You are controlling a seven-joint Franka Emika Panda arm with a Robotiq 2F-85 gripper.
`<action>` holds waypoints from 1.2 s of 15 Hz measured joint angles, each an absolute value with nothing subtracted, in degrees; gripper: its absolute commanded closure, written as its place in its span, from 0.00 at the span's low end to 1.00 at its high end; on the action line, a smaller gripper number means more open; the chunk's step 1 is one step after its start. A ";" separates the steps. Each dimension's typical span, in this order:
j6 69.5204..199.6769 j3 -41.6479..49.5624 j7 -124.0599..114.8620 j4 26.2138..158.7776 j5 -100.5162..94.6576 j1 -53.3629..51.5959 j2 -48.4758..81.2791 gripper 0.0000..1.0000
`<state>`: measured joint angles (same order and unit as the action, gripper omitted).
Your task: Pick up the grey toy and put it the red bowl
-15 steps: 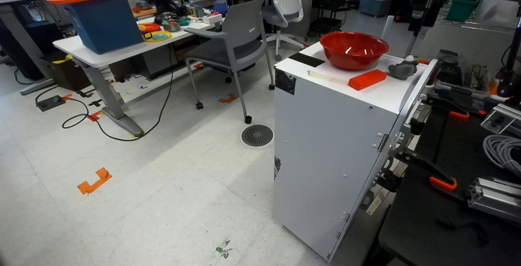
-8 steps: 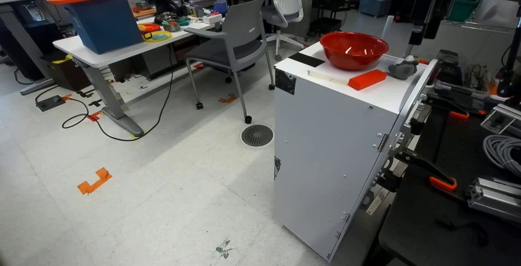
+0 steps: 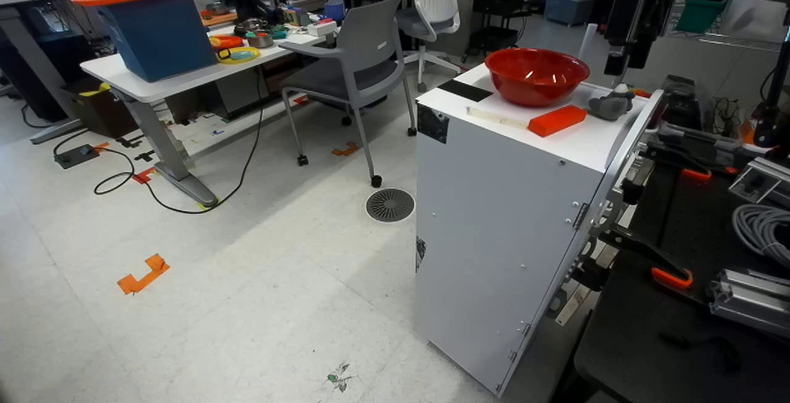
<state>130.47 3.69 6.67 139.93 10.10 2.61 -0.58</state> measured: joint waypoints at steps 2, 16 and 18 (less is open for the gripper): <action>130.40 3.28 8.18 139.42 12.28 2.41 -0.18 0.00; 124.76 2.24 9.48 137.10 14.56 2.10 2.70 0.00; 124.02 2.24 9.38 136.59 14.53 2.10 3.07 0.00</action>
<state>124.02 2.24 9.38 136.59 14.53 2.10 3.07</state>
